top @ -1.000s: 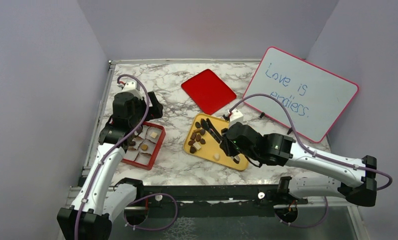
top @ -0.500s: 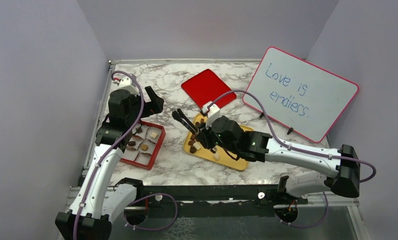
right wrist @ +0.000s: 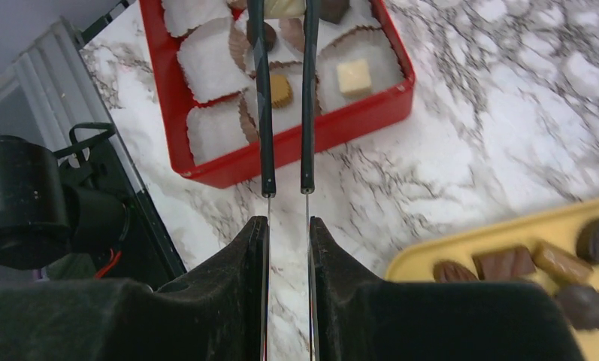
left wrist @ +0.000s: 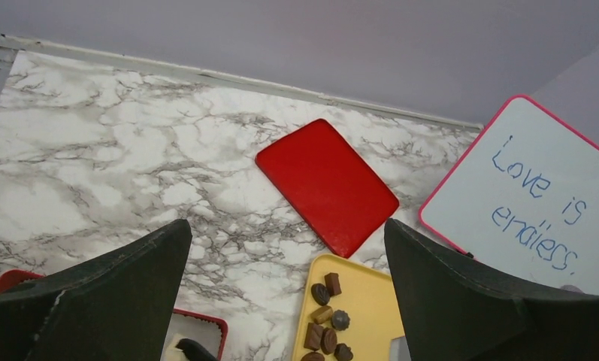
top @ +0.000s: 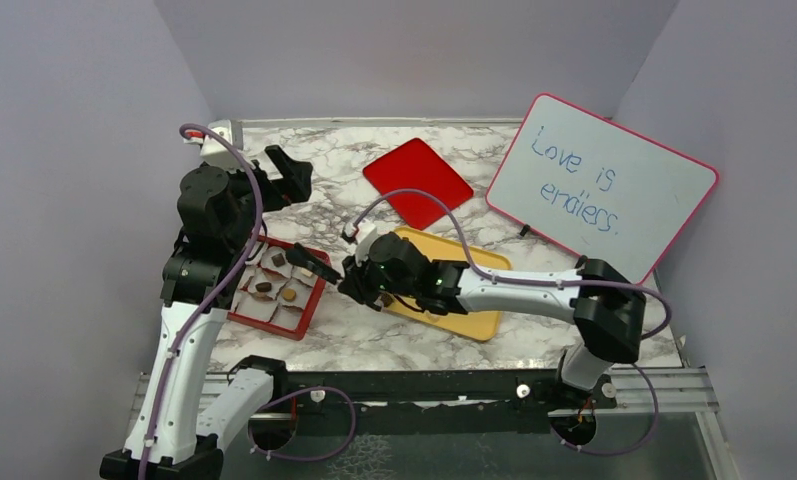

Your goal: Pack the chocolate

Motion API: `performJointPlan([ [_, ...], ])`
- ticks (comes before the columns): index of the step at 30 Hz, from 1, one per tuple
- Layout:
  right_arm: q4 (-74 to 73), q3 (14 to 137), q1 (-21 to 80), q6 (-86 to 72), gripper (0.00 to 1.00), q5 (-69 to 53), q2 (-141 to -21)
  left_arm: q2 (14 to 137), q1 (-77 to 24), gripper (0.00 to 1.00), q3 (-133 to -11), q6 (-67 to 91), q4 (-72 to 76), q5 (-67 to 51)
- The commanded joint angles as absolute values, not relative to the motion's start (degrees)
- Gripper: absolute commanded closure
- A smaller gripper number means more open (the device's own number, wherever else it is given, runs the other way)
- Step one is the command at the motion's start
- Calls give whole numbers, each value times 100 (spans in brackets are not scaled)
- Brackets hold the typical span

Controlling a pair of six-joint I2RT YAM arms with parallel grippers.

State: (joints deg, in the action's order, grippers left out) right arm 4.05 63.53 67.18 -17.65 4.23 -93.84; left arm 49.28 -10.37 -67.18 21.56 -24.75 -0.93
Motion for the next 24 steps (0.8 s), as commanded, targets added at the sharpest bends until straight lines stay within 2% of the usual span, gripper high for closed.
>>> performJointPlan([
  [1,1127,7043,6750,-1315,74,-365,-10054,4910,-1055,1,-6826,2096,-2768,-497],
  [6,1246,7437,6750,-508,74,-413,-10755,4624,-1055,1,-6650,2267,-2730,-320],
  [13,893,8082,6750,293,74,-840,-11267,3970,-1072,1,-5976,3254,-2554,1200],
  [19,715,8716,6750,149,73,-1219,-11532,3799,-1195,1,-6174,3478,-2800,2612],
  [24,34,9694,6750,271,73,-1247,-12140,3734,-1195,1,-6506,2998,-3015,2865],
])
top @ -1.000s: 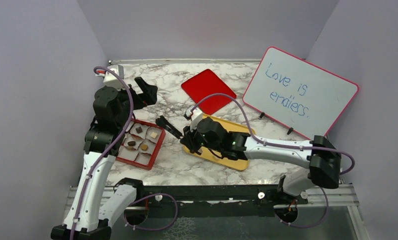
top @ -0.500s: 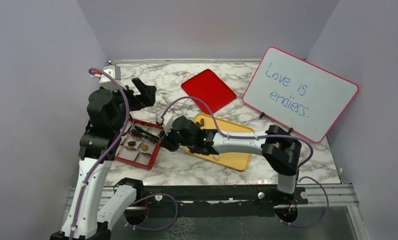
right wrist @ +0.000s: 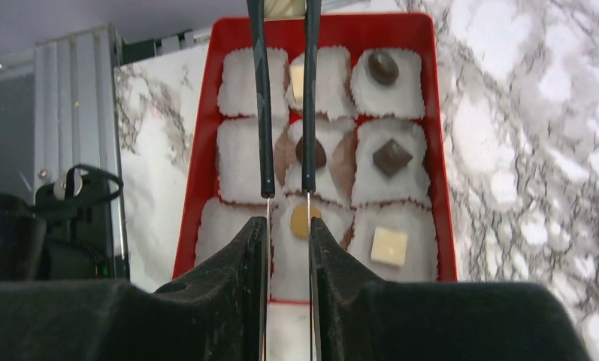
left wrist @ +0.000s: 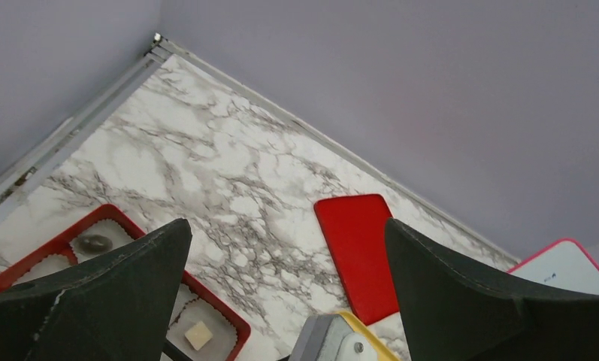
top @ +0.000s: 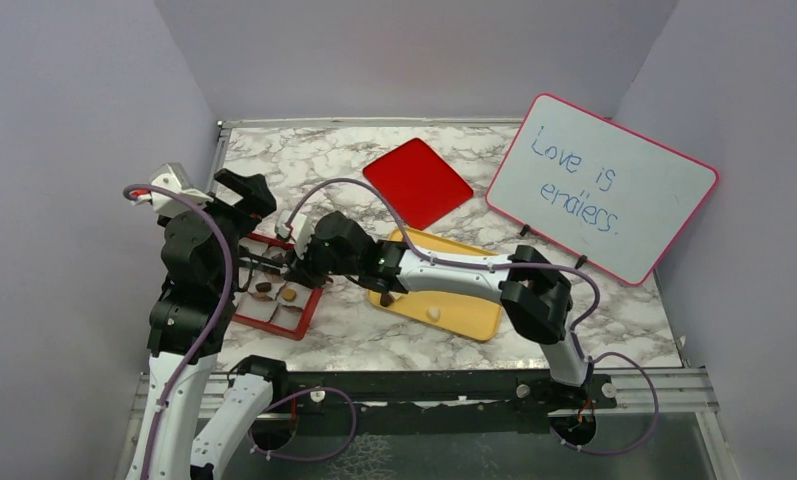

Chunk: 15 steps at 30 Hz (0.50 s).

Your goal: Pack the chocolate

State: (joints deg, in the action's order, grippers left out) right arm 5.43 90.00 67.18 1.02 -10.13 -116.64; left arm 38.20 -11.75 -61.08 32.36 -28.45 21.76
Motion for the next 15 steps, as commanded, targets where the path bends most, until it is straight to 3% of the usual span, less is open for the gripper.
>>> performJointPlan([
  [1,16,9819,6750,273,73,-1283,-12248,3758,-1193,1,-6606,2974,-3161,2870],
  [15,-461,10737,6750,197,73,-1864,-13127,3992,-1193,1,-6850,3533,-3648,2558],
])
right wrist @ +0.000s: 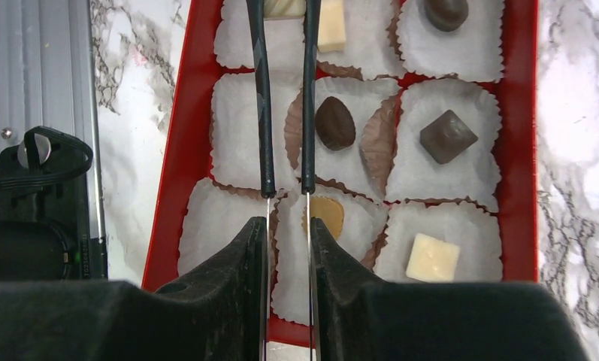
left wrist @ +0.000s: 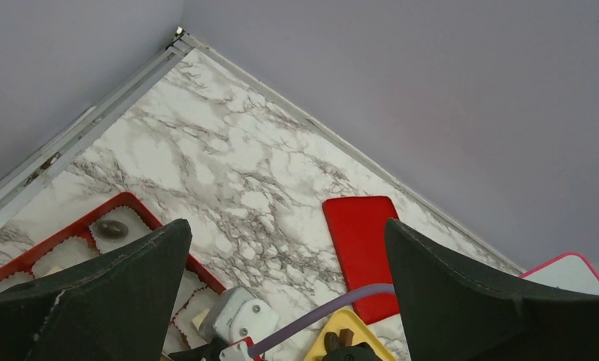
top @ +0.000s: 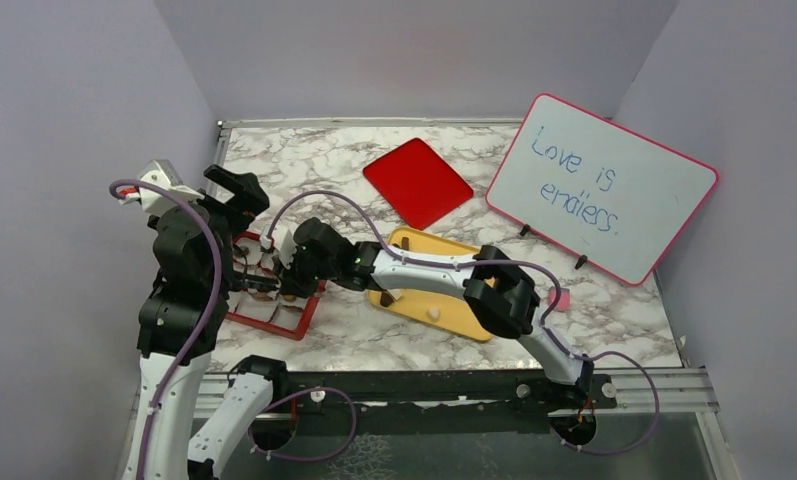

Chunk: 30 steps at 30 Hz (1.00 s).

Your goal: Pack the chocolate

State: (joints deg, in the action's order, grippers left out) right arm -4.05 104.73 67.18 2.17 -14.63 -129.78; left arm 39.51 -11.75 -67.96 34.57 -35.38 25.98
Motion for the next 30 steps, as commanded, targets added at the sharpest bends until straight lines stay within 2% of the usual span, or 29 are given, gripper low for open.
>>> performJointPlan([
  [1,-439,10745,6752,196,73,-1902,-13161,3979,-1193,1,-6864,3521,-3653,2568],
  [13,-675,11386,6813,220,73,-2067,-13696,3938,-1195,1,-6742,3541,-3648,2427],
  [30,-1034,12078,6820,308,65,-1960,-14144,3969,-1194,1,-6715,3428,-3656,2477],
])
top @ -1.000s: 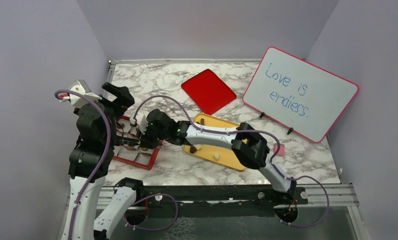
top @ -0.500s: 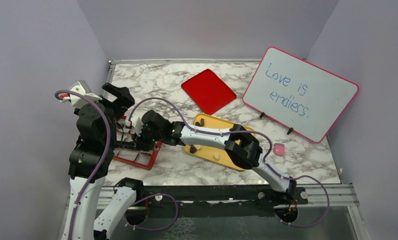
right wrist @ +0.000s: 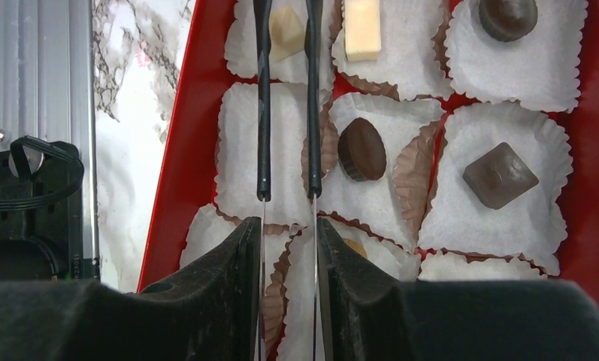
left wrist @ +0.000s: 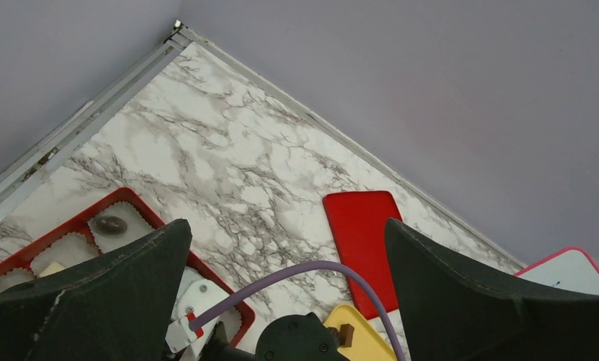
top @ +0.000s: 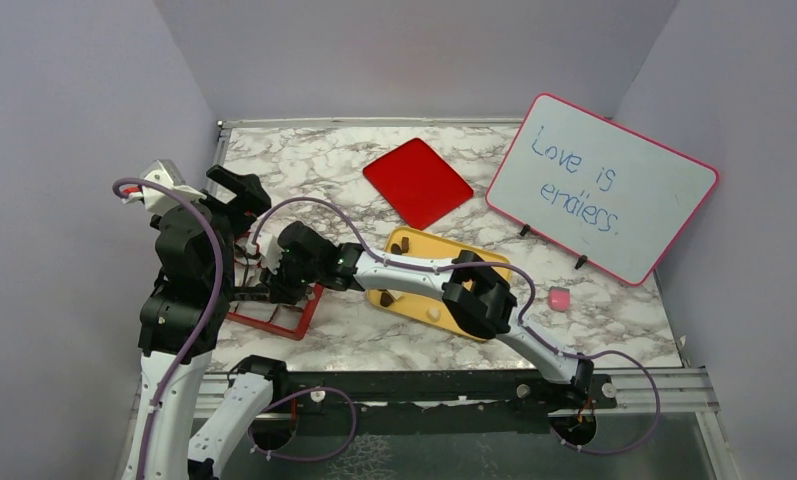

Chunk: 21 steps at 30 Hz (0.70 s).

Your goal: Pack the chocolate

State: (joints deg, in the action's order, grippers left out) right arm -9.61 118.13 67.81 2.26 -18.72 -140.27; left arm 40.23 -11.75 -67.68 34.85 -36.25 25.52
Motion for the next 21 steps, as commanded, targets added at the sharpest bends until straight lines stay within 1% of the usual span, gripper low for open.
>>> performJointPlan([
  [1,-1029,12083,6820,301,65,-1958,-14143,3968,-1192,1,-6719,3416,-3651,2478],
  [5,-1036,12109,6819,327,63,-1974,-14099,3978,-1194,1,-6726,3375,-3649,2444],
  [14,-1063,12113,6803,486,64,-1543,-13833,4079,-1194,1,-6762,3265,-3639,2617],
  [21,-594,10928,6755,286,66,-1274,-12839,4137,-1195,1,-7007,3425,-3659,2515],
])
